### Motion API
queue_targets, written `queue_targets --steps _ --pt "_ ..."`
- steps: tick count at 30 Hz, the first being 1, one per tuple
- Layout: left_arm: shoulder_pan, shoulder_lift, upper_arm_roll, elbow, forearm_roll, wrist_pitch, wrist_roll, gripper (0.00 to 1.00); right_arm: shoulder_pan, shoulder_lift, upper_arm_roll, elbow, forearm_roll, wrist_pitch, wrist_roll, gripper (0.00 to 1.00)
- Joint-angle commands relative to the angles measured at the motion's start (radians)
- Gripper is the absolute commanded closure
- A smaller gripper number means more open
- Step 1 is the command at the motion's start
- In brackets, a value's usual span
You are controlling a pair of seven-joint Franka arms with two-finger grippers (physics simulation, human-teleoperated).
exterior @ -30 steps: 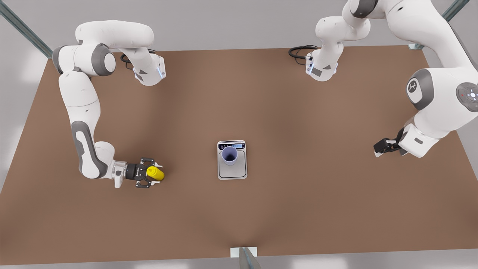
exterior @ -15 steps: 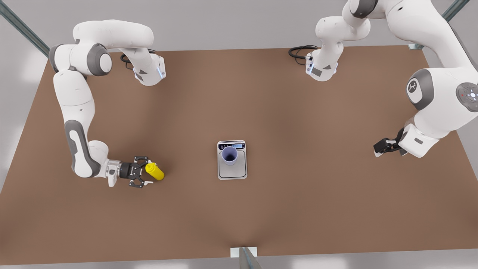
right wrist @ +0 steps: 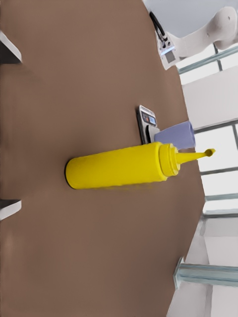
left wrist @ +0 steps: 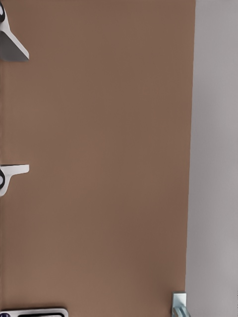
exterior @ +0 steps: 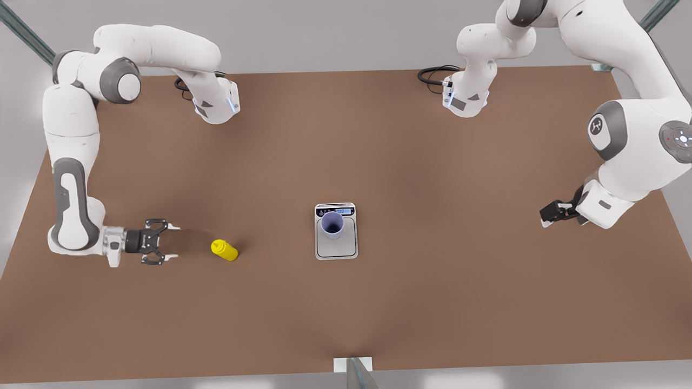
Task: Move cup to the weight, pick up sauce bottle, pour sauce
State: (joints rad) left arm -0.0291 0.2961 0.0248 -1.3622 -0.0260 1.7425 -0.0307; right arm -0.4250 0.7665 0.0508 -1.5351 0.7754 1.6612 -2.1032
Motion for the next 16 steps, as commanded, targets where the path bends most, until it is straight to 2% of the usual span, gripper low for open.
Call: queue_targets --steps 1,3,7,8,9,10,13,16 --pt "0.0 0.0 0.001 0.0 0.001 0.0 0.0 0.0 0.006 -0.016 -0.002 0.035 -0.048 0.002 0.093 0.0" --pt "0.001 0.001 0.0 0.0 0.003 0.0 0.0 0.0 0.078 -0.102 0.003 0.164 -0.294 0.006 0.573 0.0" --pt "0.0 0.003 0.0 0.0 0.001 0.008 0.002 0.0 0.258 -0.295 -0.002 0.201 -0.587 0.011 1.268 0.0" --pt "0.0 0.0 0.0 0.0 0.0 0.008 0.002 0.0 0.314 -0.335 -0.049 0.196 -0.62 0.009 1.388 0.0" --pt "0.0 -0.002 -0.002 0.0 -0.002 0.005 0.003 0.0 0.467 -0.38 -0.204 0.193 -0.622 0.0 1.514 0.0" --pt "0.0 -0.005 -0.005 0.0 -0.002 0.005 0.002 0.0 0.558 -0.434 -0.282 0.175 -0.622 0.0 1.646 0.0" --pt "0.0 -0.003 -0.005 0.0 -0.002 0.006 0.002 0.0 0.609 -0.578 -0.284 0.075 -0.624 0.009 1.859 0.0" --pt "0.0 0.0 -0.005 0.0 0.0 0.008 0.002 0.0 0.626 -0.615 -0.284 0.036 -0.628 0.012 1.915 0.0"
